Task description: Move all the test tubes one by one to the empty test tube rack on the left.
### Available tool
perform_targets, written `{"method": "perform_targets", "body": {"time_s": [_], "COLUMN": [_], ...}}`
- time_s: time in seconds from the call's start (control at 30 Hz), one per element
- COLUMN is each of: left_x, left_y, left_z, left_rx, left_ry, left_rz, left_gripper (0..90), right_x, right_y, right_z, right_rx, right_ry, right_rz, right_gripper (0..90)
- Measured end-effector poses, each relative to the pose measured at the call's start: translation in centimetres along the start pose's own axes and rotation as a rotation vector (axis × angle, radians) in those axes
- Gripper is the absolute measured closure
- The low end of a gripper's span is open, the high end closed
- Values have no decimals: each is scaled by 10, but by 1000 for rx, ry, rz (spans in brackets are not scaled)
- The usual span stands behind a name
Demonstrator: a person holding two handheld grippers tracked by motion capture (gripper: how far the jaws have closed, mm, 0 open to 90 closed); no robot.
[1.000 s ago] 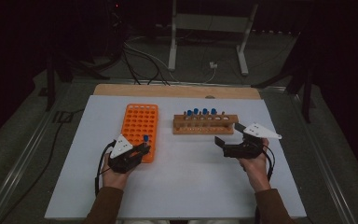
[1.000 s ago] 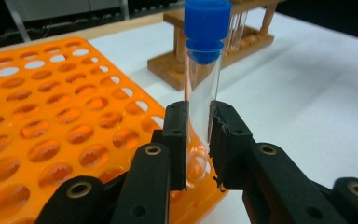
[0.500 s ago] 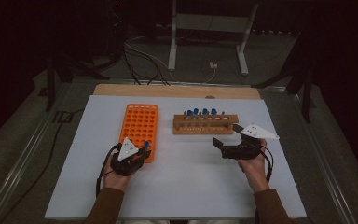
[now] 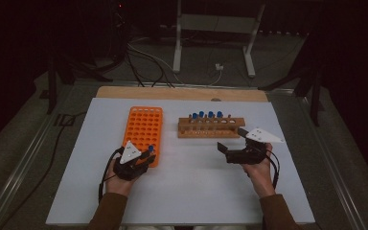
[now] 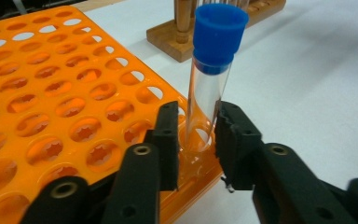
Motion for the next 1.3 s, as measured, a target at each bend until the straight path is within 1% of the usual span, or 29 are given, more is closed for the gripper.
{"method": "perform_targets", "body": {"time_s": [0.07,0.1,0.17,0.2,0.27,0.37,0.43,0.53,0.57,0.6,0.67,0.7,0.77,0.83,0.9,1.0,1.07,1.13,1.2,1.3], "left_x": [1,1,2,3,3,2,3,3,2,2,1,1,1,2,1,0,-1,-1,-1,-2], "left_y": [-3,-5,-10,-14,-19,-28,-34,-42,-45,-46,-49,-50,-52,-54,-54,-55,-55,-55,-54,-53], "left_z": [1,2,5,7,10,14,17,21,23,24,27,28,30,32,33,35,36,36,37,37], "left_rx": [1,4,15,15,18,5,8,17,39,45,61,66,68,71,79,84,83,84,86,87], "left_ry": [-19,-30,-45,-58,-70,-93,-101,-112,-121,-125,-154,-158,-164,-176,-189,-198,-199,-204,-206,-208], "left_rz": [-3,-9,-22,-33,-46,-70,-94,-126,-130,-133,-140,-141,-153,-163,-163,-170,-169,-171,-173,-169], "left_gripper": [643,643,611,596,564,537,478,405,360,308,228,181,154,85,29,6,6,6,6,6], "right_x": [0,0,1,2,4,9,12,15,16,18,19,20,21,23,26,30,31,31,31,28], "right_y": [1,1,1,1,1,0,-1,0,1,2,5,7,9,12,14,18,22,27,31,40], "right_z": [1,1,2,2,2,1,-1,-5,-6,-7,-10,-12,-15,-16,-18,-22,-26,-30,-33,-40], "right_rx": [3,3,7,7,2,-4,-1,-11,-13,-16,-23,-28,-32,-35,-39,-46,-54,-59,-63,-74], "right_ry": [-1,-1,-3,-4,-6,-4,-1,3,4,6,8,10,16,18,20,23,27,29,29,48], "right_rz": [2,2,2,1,0,-9,-11,-11,-8,-4,5,13,18,22,23,31,45,60,72,94], "right_gripper": [0,0,0,0,0,0,0,0,0,0,0,0,0,0,1,28,59,68,100,161]}}
Point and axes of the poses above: each handheld gripper's, and its own axes: y roughly forward along the jaws, x roughly out of its top, z roughly to its left, the point moved 7 cm from there along y, roughly forward along the jaws, and after that the axes turned 12 degrees about z, right-handed, at the moved point
